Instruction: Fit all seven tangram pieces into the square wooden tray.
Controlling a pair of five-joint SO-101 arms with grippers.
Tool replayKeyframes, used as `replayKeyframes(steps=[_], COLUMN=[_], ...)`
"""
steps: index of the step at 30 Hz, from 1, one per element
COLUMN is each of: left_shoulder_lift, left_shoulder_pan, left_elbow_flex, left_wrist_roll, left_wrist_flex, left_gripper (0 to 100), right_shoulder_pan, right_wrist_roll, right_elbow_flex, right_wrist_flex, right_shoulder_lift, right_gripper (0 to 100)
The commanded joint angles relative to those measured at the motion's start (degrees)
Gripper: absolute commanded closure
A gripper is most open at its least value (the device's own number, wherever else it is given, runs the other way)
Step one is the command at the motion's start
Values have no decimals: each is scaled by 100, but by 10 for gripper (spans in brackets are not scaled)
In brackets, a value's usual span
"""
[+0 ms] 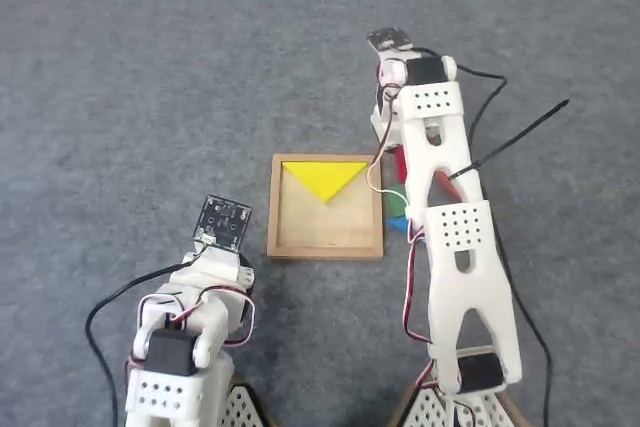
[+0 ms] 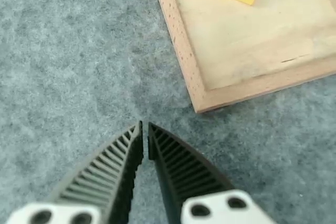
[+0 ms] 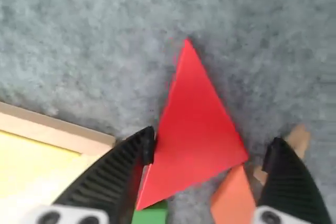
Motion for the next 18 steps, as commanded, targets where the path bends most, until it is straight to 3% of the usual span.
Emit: replayKeyframes(steps=[1,7,13,18], left_shoulder_lift=[-105,-105,-105,-105], left_shoulder_pan=[-26,-26,-26,-26], left_elbow_flex=[-57,-57,-57,-57], left_wrist_roll=[-18,-18,-18,-18], left_wrist_flex=[18,18,18,18], left_gripper=[981,981,981,981], right_shoulder_pan=[84,-13,22,31], right_wrist_roll=[88,53,-387,-422], right_elbow_flex=[-35,-44,-53,-97], right_wrist_flex=[233,242,242,242], right_shoulder_lift=[31,189,189,189], right_gripper=[663,681,874,865])
